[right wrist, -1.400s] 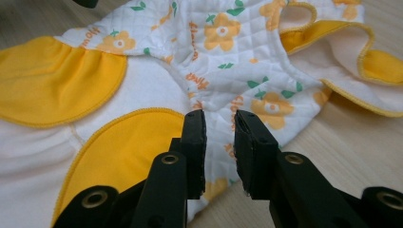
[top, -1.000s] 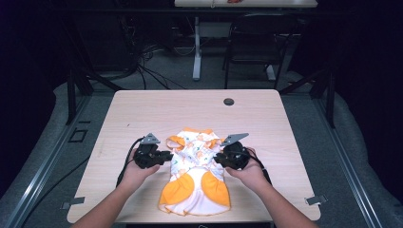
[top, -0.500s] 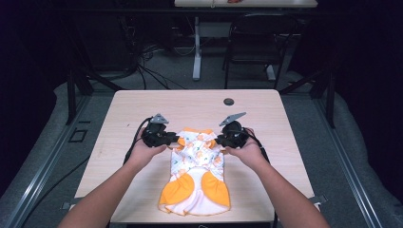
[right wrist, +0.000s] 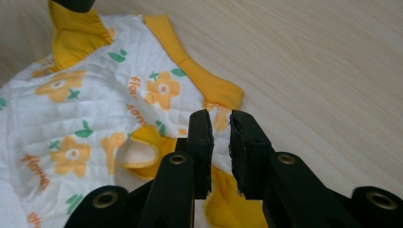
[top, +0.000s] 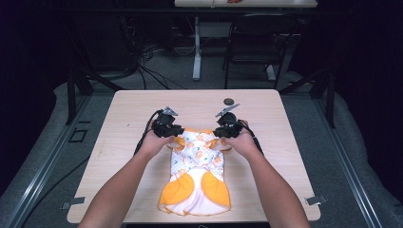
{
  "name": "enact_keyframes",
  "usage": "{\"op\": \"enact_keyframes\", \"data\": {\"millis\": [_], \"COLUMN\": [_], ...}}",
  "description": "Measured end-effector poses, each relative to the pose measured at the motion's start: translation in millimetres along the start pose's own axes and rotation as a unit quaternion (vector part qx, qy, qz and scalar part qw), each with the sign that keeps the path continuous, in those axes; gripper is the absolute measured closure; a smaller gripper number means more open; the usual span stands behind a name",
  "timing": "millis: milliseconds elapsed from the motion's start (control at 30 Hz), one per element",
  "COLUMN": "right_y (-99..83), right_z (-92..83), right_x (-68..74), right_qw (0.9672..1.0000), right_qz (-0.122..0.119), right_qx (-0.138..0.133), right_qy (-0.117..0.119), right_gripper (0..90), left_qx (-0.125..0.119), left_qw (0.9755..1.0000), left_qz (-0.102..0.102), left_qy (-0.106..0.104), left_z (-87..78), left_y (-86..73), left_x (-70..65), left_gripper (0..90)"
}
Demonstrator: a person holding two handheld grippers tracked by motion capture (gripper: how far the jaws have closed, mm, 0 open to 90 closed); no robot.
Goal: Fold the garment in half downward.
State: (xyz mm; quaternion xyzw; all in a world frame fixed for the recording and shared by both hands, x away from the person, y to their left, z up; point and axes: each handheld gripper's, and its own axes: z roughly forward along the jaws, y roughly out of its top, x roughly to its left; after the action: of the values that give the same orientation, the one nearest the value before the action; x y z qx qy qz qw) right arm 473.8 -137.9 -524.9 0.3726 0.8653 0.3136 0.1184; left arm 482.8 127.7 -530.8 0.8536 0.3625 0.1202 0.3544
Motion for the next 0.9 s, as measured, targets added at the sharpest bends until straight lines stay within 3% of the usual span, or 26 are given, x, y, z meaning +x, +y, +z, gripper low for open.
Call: {"op": "enact_keyframes", "data": {"millis": [133, 433, 600, 900], "right_y": [0.1, -4.0, -8.7, -11.5], "right_z": [8.7, 27.6, 35.7, 38.4], "right_x": [-1.7, -2.6, -2.4, -2.3], "right_qw": [0.9999, 0.9996, 0.9994, 0.9992], "right_qz": [0.011, 0.010, 0.016, 0.024], "right_qx": [-0.002, 0.014, 0.027, 0.030], "right_qy": [-0.003, -0.021, -0.013, -0.008], "right_gripper": [76.3, 69.6, 66.3, 68.9], "left_qx": [0.005, 0.017, 0.026, 0.029], "left_qw": [0.9999, 0.9994, 0.9992, 0.9991], "left_qz": [-0.013, -0.029, -0.028, -0.032], "left_qy": [0.000, 0.004, 0.004, -0.005], "left_z": [8.3, 18.9, 26.0, 32.2], "left_y": [-3.7, -11.1, -15.2, -22.2], "left_x": [6.8, 16.1, 13.1, 14.0], "left_gripper": [71.5, 66.2, 61.6, 62.9]}}
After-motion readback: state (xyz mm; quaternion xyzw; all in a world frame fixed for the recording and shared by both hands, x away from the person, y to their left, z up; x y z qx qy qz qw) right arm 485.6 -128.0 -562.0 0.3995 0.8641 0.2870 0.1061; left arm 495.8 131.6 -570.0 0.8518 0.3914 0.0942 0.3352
